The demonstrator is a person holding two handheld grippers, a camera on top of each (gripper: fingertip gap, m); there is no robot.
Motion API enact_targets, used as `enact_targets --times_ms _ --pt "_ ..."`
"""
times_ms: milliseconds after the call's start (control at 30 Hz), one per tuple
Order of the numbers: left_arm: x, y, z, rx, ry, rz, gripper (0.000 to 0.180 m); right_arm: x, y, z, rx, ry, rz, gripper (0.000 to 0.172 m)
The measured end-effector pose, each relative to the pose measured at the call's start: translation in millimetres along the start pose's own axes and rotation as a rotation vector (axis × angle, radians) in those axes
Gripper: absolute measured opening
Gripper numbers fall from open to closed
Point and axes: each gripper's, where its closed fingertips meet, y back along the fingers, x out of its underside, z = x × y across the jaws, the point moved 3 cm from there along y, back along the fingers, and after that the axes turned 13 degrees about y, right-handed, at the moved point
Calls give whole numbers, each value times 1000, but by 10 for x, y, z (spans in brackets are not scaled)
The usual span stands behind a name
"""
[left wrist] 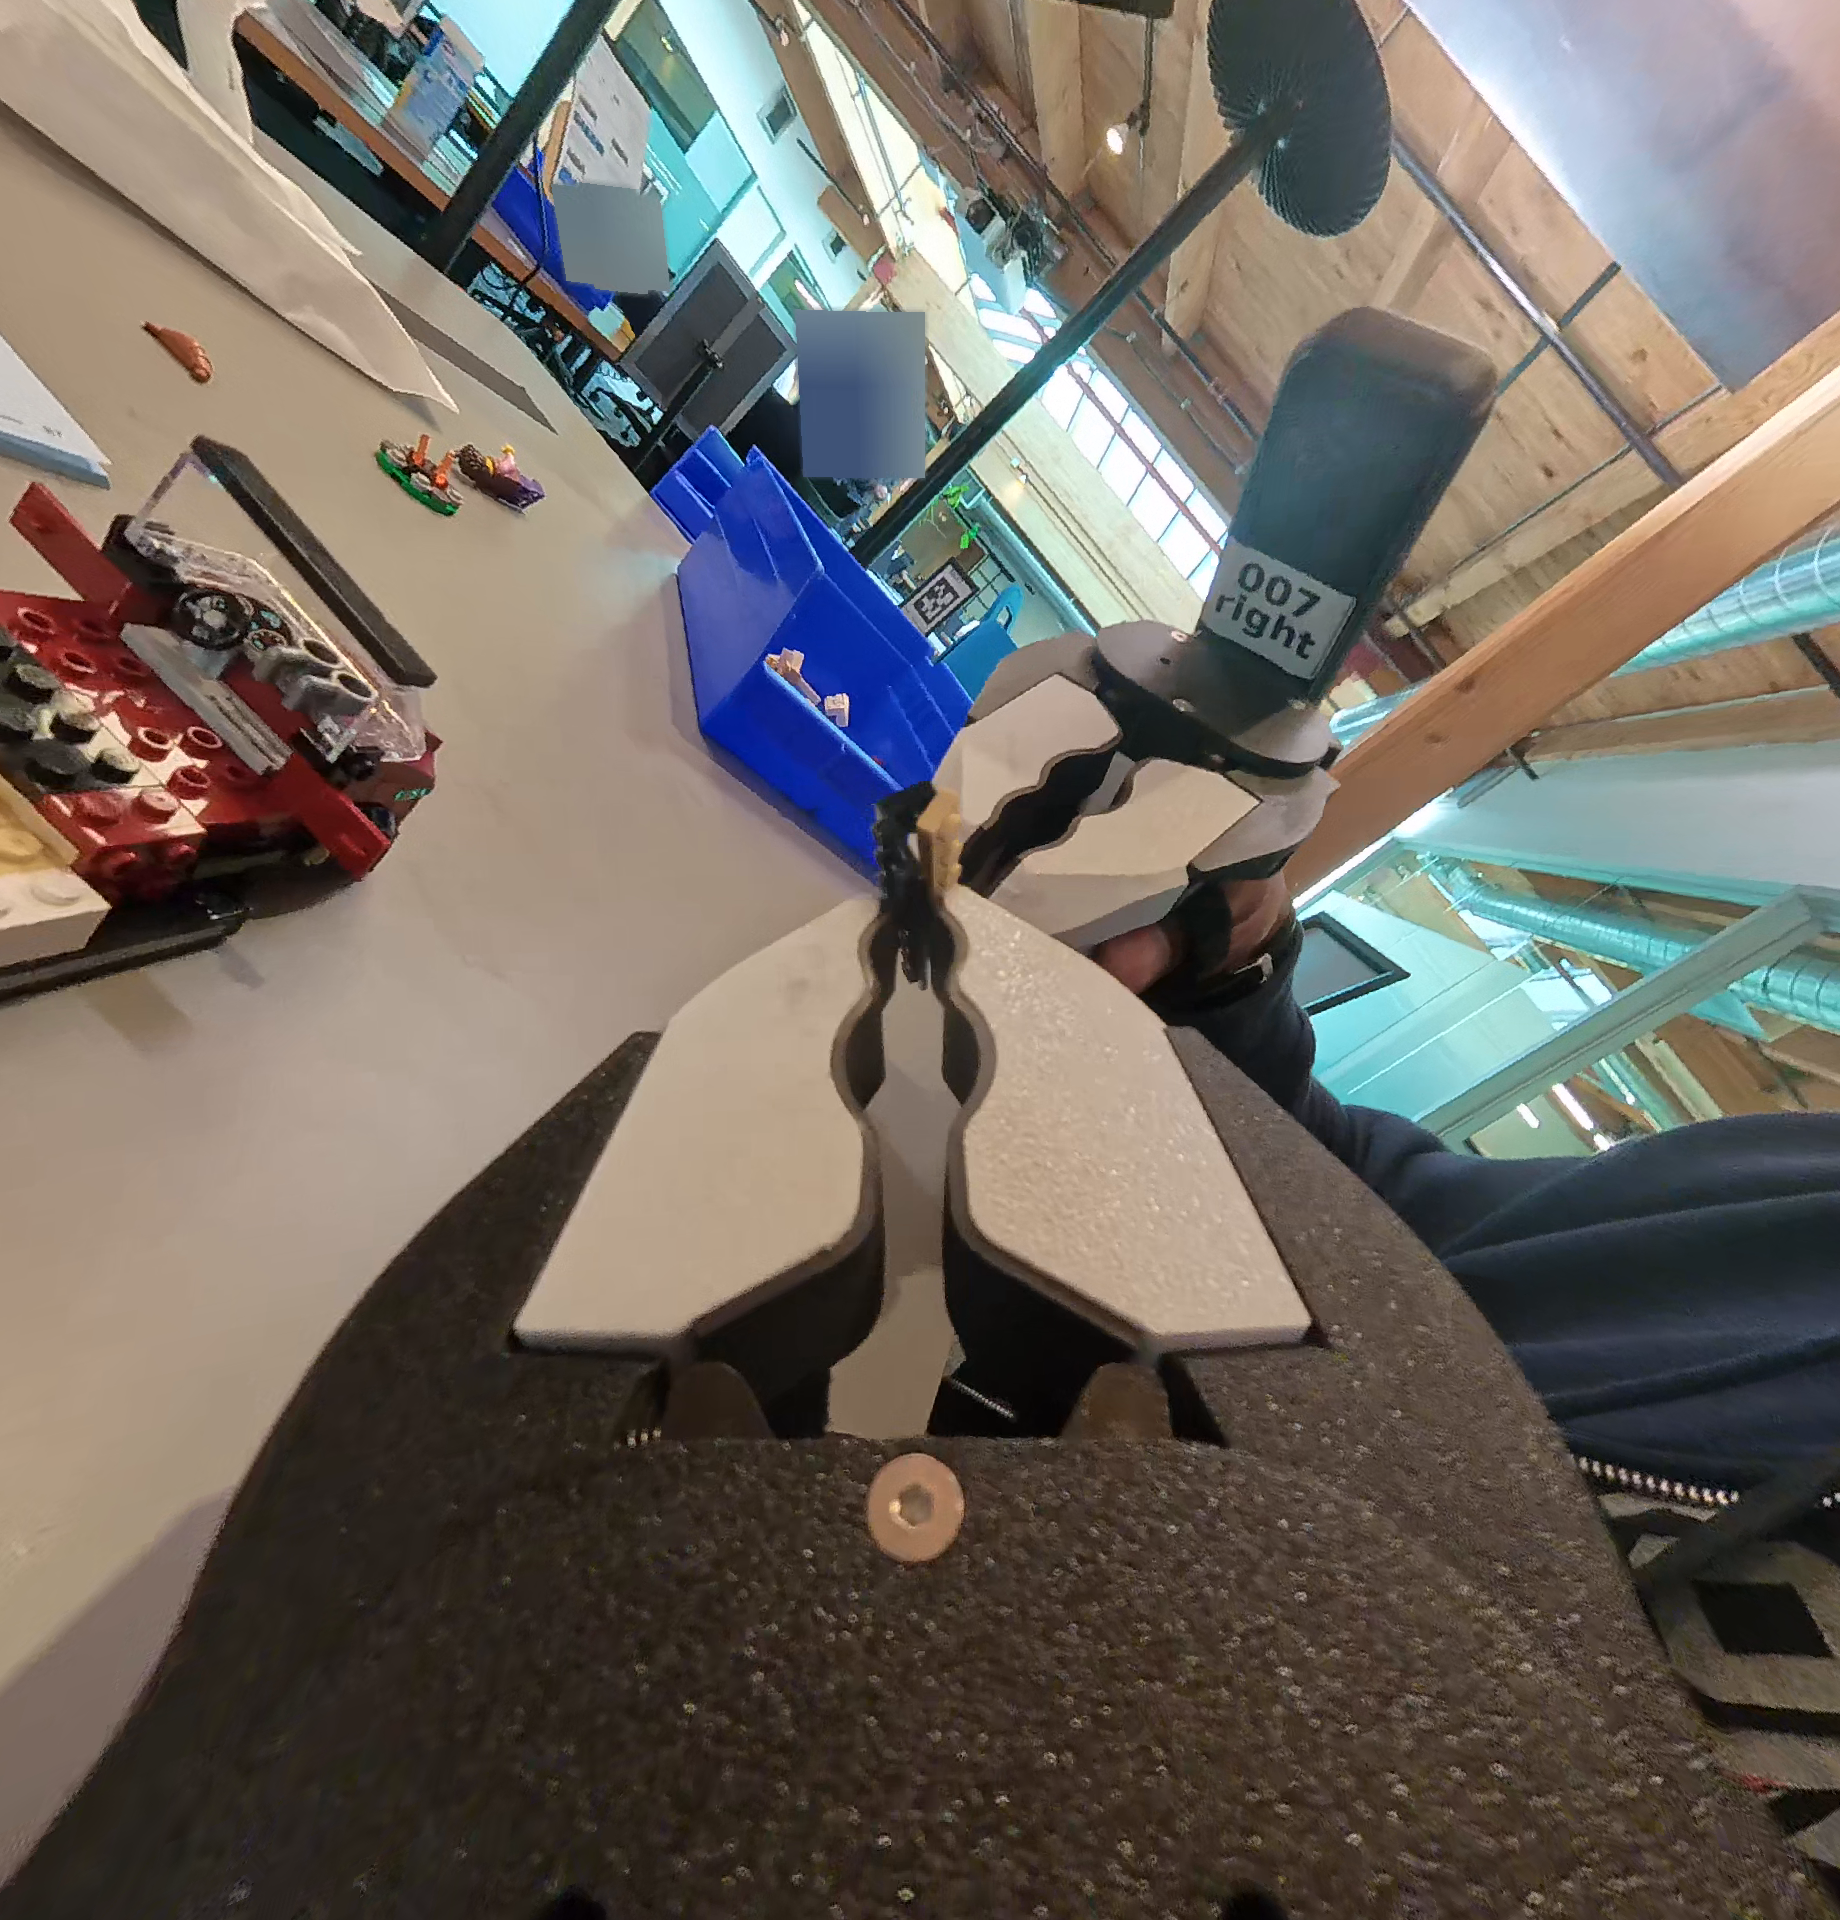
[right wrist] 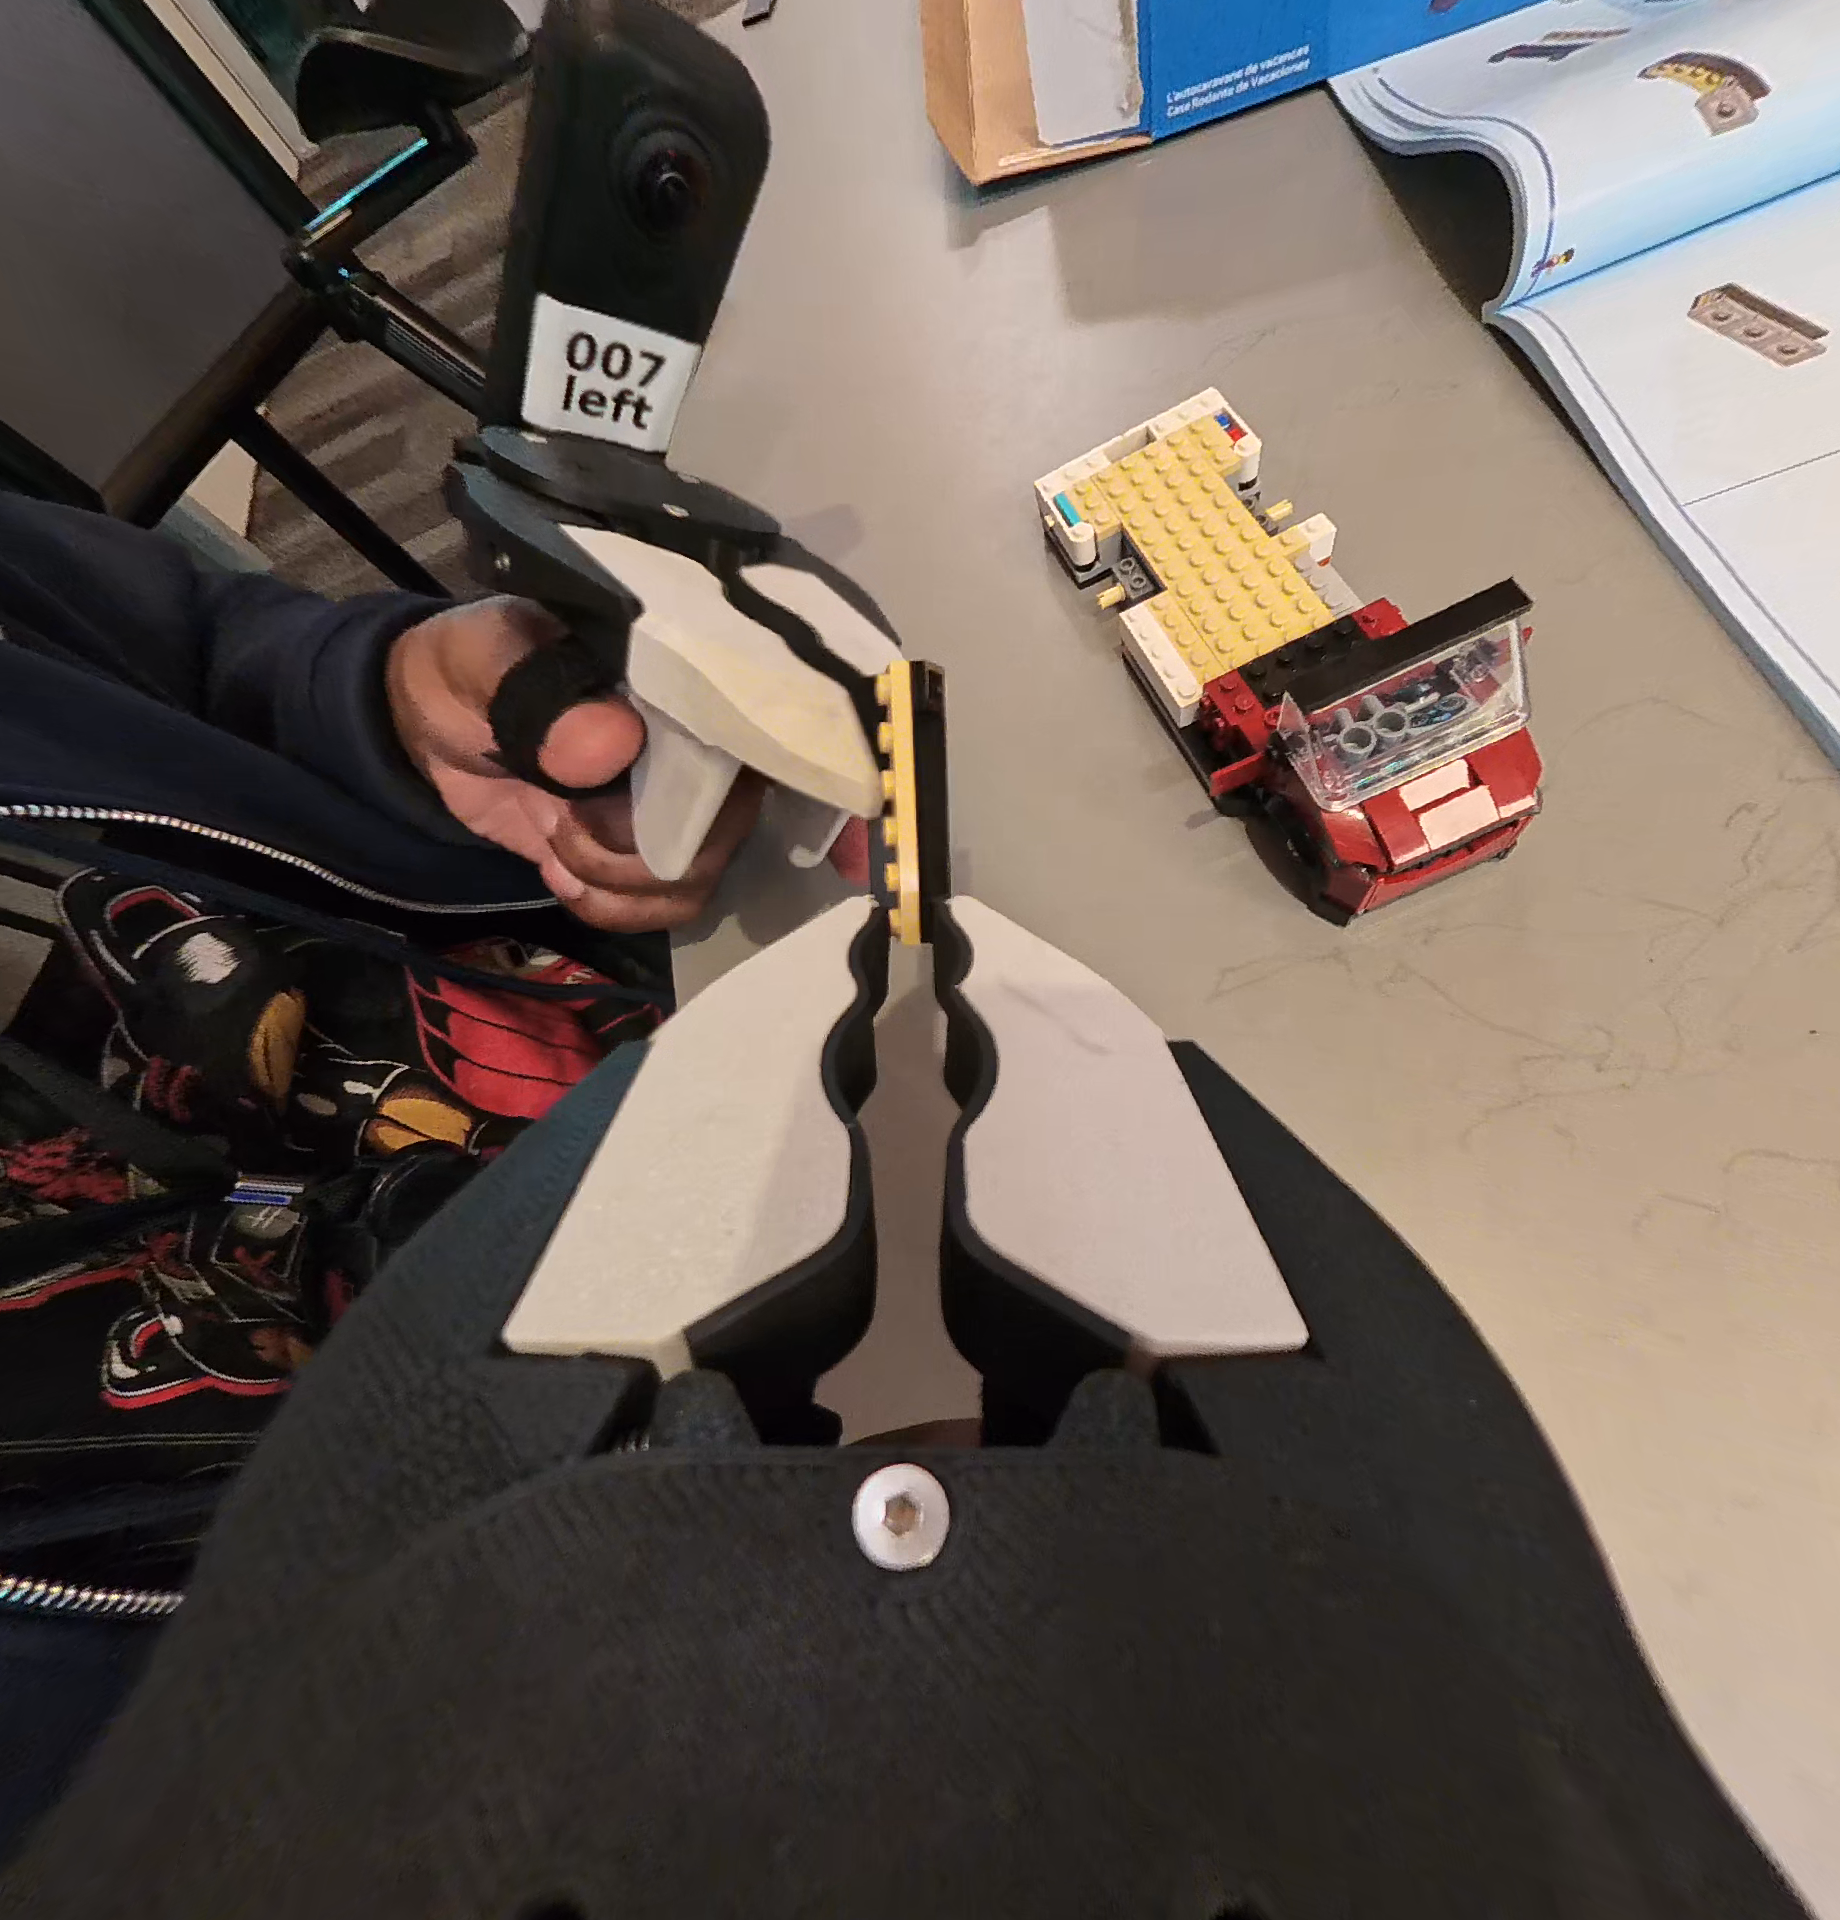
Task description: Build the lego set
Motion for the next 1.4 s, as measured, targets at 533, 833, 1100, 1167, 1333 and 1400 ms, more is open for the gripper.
enact_targets --times_ms 533,833,1100,1167,1333,1400 --pt "52 -21 42 71 284 -93 5 30 -26 48 234 137 111 10" --pt "77 -28 -13 60 199 -44 6 46 2 89 219 182 123 9" --pt "79 -53 -77 9 51 21 8 60 26 99 242 188 124 9" --pt "73 -59 -98 2 14 24 9 42 38 101 258 186 109 8" --pt "78 -75 -109 -34 -62 41 16 51 40 87 297 188 97 8" --pt "83 -70 -112 -43 -93 51 14 51 42 97 290 175 80 8"
